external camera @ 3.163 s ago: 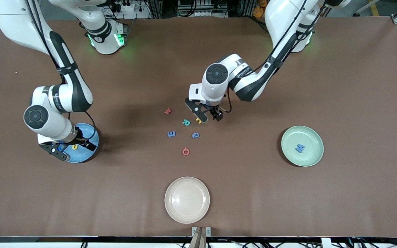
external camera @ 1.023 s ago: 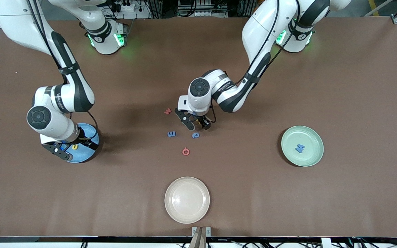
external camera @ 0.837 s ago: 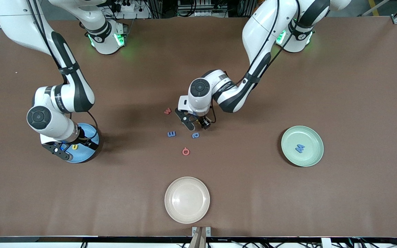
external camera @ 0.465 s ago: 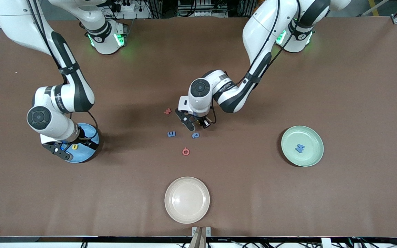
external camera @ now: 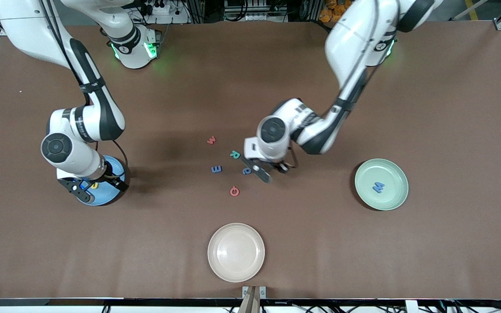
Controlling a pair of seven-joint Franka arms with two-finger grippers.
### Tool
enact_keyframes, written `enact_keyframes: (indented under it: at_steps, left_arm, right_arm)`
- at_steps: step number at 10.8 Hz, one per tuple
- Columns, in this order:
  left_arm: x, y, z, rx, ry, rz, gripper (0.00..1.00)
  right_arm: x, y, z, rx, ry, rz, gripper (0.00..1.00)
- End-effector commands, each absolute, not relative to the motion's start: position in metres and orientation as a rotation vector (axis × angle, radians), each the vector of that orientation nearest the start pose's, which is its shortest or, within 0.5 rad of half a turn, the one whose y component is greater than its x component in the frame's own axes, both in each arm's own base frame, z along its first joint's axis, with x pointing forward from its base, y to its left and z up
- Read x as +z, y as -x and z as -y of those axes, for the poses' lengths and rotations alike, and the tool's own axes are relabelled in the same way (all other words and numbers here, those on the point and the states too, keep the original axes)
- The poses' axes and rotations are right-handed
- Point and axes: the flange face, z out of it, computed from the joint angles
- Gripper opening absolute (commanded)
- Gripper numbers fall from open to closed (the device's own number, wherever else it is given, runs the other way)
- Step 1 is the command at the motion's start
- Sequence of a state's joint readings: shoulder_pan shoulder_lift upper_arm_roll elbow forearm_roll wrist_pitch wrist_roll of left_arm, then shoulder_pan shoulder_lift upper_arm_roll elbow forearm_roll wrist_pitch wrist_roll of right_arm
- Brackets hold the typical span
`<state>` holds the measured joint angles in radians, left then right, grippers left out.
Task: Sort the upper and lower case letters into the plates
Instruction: 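Carry the H to the green plate while the right gripper reaches the letters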
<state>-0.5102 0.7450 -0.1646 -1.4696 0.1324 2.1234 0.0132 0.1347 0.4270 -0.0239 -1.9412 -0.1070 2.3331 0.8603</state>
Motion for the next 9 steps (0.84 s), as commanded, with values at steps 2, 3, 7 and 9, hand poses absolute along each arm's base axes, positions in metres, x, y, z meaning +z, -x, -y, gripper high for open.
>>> enact_keyframes:
  at_steps: [2, 3, 7, 9]
  left_arm:
    - [0.302, -0.629, 0.296, 0.157, 2.992, -0.847, 0.0]
    - [0.299, -0.643, 0.258, 0.182, 3.008, -0.779, 0.0]
    - [0.273, -0.669, 0.129, 0.298, 3.034, -0.741, 0.0]
    - [0.253, -0.669, 0.1, 0.349, 3.048, -0.708, 0.12]
  right_arm:
    - [0.264, -0.607, -0.182, -0.073, 2.976, -1.219, 1.0]
    - [0.262, -0.601, -0.242, -0.103, 2.945, -1.257, 1.0]
    - [0.237, -0.589, -0.377, -0.152, 2.778, -1.488, 1.0]
    - [0.237, -0.576, -0.412, -0.16, 2.707, -1.567, 1.0]
